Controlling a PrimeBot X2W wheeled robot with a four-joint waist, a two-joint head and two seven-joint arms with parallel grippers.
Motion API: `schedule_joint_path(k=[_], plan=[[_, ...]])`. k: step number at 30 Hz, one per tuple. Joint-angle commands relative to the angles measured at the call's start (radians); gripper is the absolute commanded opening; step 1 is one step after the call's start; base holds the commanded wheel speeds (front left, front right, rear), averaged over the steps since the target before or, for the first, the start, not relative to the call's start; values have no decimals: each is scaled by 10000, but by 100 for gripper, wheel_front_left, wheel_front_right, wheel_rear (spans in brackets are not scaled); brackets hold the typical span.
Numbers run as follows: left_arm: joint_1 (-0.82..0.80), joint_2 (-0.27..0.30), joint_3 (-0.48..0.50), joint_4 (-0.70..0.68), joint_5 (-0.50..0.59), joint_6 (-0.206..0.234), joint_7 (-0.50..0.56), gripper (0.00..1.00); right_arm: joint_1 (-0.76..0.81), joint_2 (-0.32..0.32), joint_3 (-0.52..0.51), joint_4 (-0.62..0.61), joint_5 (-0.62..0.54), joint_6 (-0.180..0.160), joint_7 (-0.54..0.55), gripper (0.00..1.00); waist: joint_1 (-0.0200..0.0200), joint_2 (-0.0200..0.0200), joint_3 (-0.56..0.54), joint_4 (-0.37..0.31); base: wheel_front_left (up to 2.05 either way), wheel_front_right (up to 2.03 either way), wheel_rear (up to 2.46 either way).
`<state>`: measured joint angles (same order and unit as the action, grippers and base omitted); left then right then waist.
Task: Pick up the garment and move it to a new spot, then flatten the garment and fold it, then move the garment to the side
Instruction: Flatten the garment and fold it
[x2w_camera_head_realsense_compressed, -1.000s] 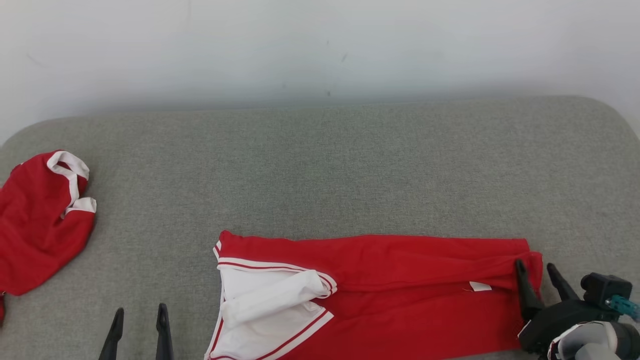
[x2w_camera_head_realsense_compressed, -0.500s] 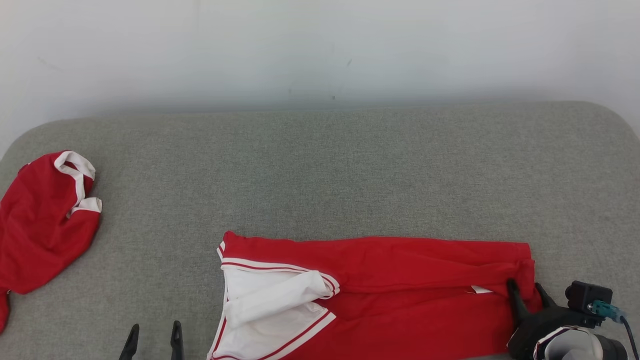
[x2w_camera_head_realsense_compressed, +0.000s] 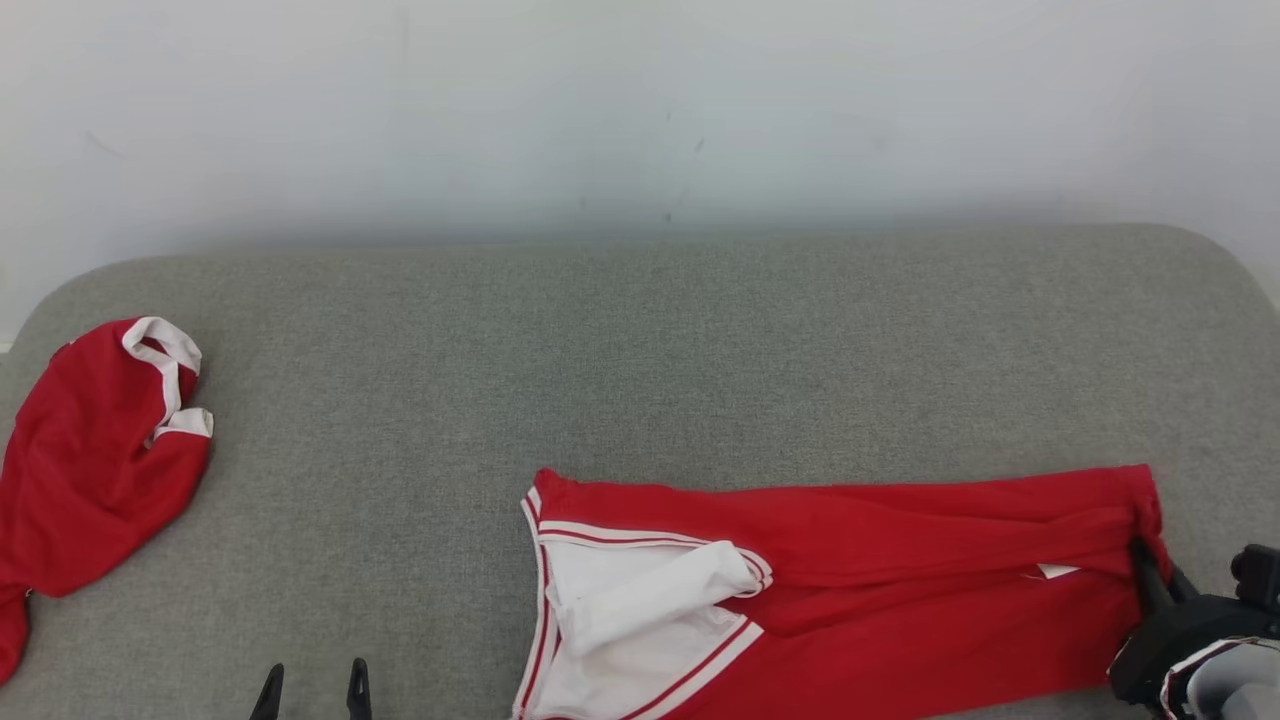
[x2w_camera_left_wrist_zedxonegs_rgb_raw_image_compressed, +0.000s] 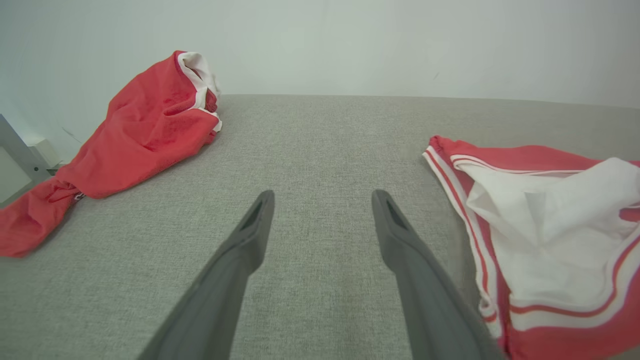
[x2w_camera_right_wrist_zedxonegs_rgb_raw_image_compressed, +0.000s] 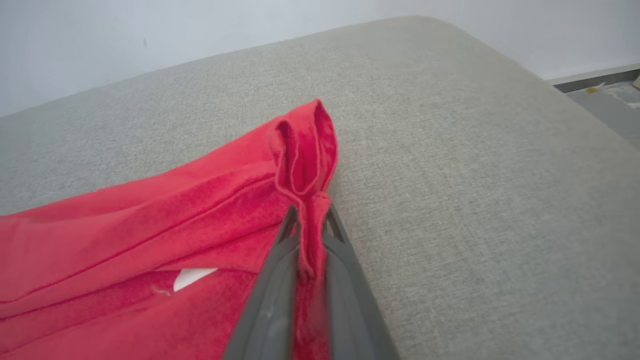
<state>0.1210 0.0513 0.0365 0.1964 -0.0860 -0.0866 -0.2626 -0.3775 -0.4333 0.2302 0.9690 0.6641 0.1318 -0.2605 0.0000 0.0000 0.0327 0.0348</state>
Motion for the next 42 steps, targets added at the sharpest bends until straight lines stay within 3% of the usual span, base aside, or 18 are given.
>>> schedule_joint_path(k=[1, 6, 13, 22, 27, 34, 42], plan=[[157, -15, 66, 19, 67, 67, -31, 100, 150, -199, -142, -170, -170, -25, -57, 0, 0, 0, -97, -69, 0, 0, 0], [235, -15, 177, -18, -94, 155, -31, 100, 442, -447, -557, -957, -547, -25, -52, 0, 0, 0, -213, -210, 0, 0, 0], [246, -16, 213, -51, -181, 202, -31, 100, 801, 43, -272, -2480, -975, -25, -38, 0, 0, 0, -234, -368, 0, 0, 0], [83, -16, 251, 42, -120, 196, -31, 100, 835, 1091, 1290, -5009, -1129, -25, 553, 0, 0, 0, -180, -328, 0, 0, 0], [-53, -18, 153, 132, -159, 179, -31, 100, 564, 1972, 2094, -5755, -1259, -25, 1030, 0, 0, 0, -63, -64, 0, 0, 0], [-464, -16, -280, 282, -278, 153, -31, 100, -128, 3081, 2941, -5463, -1556, -25, 1488, 0, 0, 0, 243, 482, 0, 0, 0], [-773, -15, -702, 457, -448, 245, -31, 100, -616, 3708, 3748, -4012, -1710, -25, 1366, 0, 0, 0, 416, 946, 0, 0, 0]])
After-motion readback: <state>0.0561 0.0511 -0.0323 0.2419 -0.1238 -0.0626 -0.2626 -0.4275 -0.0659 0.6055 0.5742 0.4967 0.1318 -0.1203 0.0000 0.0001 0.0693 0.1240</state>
